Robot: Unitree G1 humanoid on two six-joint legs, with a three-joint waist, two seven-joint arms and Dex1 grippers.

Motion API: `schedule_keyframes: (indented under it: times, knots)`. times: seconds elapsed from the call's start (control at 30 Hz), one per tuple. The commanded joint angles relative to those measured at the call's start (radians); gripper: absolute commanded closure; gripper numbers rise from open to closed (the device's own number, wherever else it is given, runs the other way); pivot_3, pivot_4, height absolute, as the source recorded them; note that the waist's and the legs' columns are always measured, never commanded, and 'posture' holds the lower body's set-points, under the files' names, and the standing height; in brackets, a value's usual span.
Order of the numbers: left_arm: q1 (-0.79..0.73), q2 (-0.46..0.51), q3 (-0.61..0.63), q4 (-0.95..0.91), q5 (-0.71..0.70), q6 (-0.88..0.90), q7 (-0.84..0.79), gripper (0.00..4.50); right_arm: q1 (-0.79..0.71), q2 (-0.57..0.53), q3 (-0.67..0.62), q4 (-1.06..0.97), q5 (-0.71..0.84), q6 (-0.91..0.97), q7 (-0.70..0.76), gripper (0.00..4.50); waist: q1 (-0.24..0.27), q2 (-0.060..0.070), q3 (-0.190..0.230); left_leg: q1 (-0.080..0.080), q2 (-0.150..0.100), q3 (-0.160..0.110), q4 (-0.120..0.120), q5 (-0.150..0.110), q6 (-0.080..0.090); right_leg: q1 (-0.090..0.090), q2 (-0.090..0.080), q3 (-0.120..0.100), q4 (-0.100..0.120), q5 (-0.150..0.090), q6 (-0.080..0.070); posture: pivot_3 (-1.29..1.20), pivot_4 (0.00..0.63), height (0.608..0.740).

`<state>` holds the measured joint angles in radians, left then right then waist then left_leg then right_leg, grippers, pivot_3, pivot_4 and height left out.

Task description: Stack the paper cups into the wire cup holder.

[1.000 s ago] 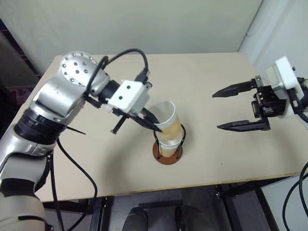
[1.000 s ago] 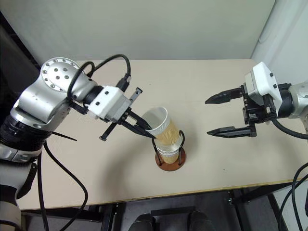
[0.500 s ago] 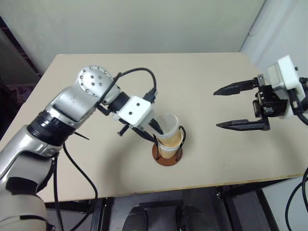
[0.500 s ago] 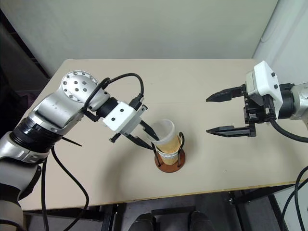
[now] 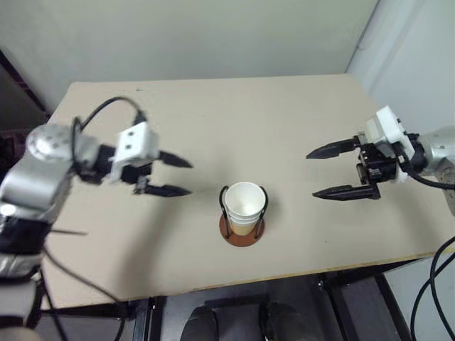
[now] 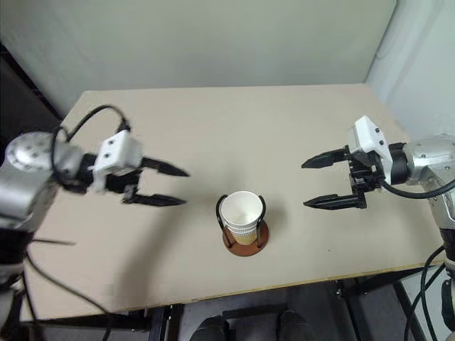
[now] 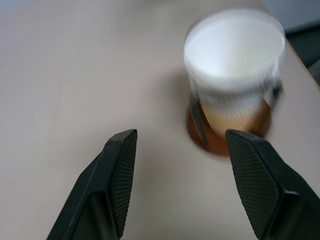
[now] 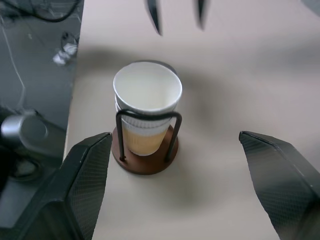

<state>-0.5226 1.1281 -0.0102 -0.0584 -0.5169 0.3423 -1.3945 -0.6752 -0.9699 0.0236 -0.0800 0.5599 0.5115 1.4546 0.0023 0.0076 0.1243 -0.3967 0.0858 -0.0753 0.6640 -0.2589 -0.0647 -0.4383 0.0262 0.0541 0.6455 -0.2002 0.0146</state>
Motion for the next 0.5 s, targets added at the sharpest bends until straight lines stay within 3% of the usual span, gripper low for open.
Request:
schedule_keyframes:
  times: [0.03, 0.13, 0.23, 0.5]
  knots:
    - [0.231, 0.054, 0.247, -0.118, -0.064, 0.08, 0.002, 1.51, 0.051, -0.025, -0.033, 0.034, -0.007, -0.009, 0.022, 0.27, 0.006, 0.0, 0.0, 0.0, 0.0, 0.0, -0.001, -0.001, 0.0, -0.001, 0.0, 0.001, 0.0, -0.001, -0.001, 0.0, 0.15, 0.74]
    - [0.427, 0.028, 0.407, -0.169, -0.078, 0.139, 0.042, 1.51, 0.106, -0.038, -0.066, 0.062, -0.01, -0.002, 0.001, 0.27, 0.012, 0.0, 0.0, 0.0, -0.001, 0.001, 0.0, -0.008, 0.009, -0.001, -0.002, 0.005, 0.0, -0.003, -0.002, 0.0, 0.15, 0.74]
    - [0.516, 0.005, 0.495, -0.192, -0.083, 0.168, 0.069, 1.51, 0.128, -0.046, -0.089, 0.08, -0.008, -0.004, -0.009, 0.27, 0.013, 0.0, 0.0, 0.002, -0.002, 0.002, 0.002, -0.008, 0.009, 0.0, -0.004, 0.006, 0.001, -0.006, -0.011, 0.0, 0.15, 0.74]
    - [0.563, -0.003, 0.53, -0.213, -0.089, 0.191, 0.082, 1.51, 0.115, -0.046, -0.084, 0.084, -0.007, -0.001, 0.003, 0.27, 0.003, -0.001, 0.0, 0.015, -0.002, 0.006, 0.0, -0.008, 0.01, 0.008, -0.001, 0.009, 0.001, -0.002, -0.02, 0.0, 0.15, 0.74]
